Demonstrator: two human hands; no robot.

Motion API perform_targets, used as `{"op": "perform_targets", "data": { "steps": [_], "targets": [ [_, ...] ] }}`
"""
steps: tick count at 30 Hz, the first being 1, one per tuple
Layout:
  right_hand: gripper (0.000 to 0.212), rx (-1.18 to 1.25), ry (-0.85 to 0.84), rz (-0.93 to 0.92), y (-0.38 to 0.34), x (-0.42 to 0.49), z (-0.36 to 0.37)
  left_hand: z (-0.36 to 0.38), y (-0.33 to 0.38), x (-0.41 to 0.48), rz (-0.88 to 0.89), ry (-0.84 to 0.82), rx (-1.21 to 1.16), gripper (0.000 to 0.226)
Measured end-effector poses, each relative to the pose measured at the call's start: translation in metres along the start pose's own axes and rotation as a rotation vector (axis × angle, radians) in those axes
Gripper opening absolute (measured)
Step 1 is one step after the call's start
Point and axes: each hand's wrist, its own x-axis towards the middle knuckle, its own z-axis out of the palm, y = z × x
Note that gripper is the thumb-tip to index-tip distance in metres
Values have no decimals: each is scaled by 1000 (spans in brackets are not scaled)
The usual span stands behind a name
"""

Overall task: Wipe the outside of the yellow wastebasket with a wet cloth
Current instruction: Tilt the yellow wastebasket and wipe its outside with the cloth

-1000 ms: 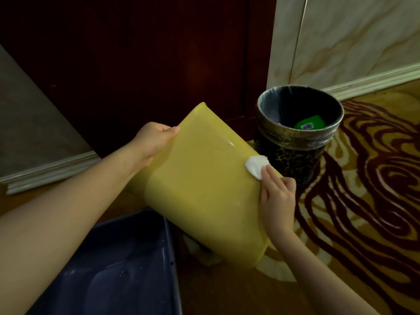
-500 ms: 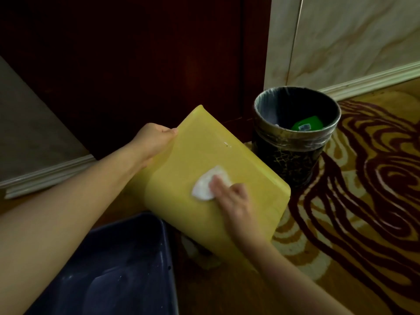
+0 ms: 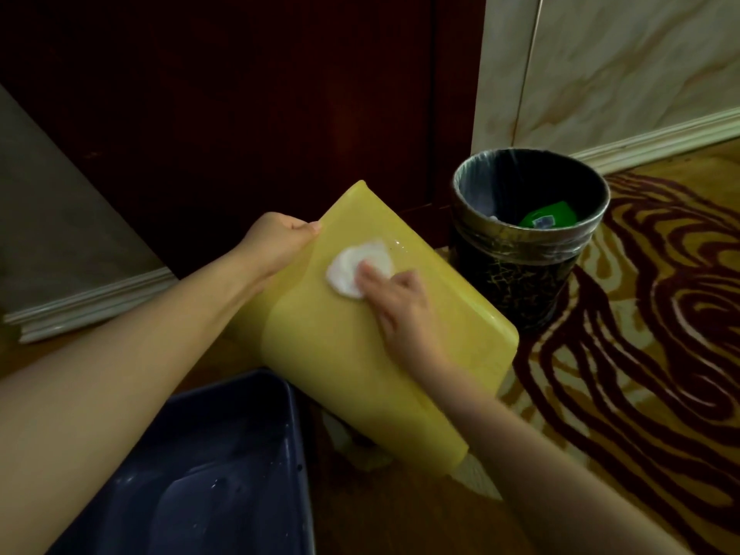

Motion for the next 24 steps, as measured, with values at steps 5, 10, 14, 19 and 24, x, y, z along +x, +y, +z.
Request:
{"op": "perform_targets", "data": {
  "steps": [5,10,14,19,24],
  "targets": [
    [36,52,-260,-169,-8,-97,-1,-2,-5,4,11,-17,0,25],
    [39,189,-117,15,-9,-141,-22,0,-2,5,28,-37,25,29],
    [33,275,336,433,-10,-80,-49,2,0,2,50,-32,38,30],
    [25,170,396,417,9,39,-69,6,6,-4,78,-19,69,26],
    [31,-109,61,59,27,60,-49,9,10,-5,83,-18,71,28]
  ]
}}
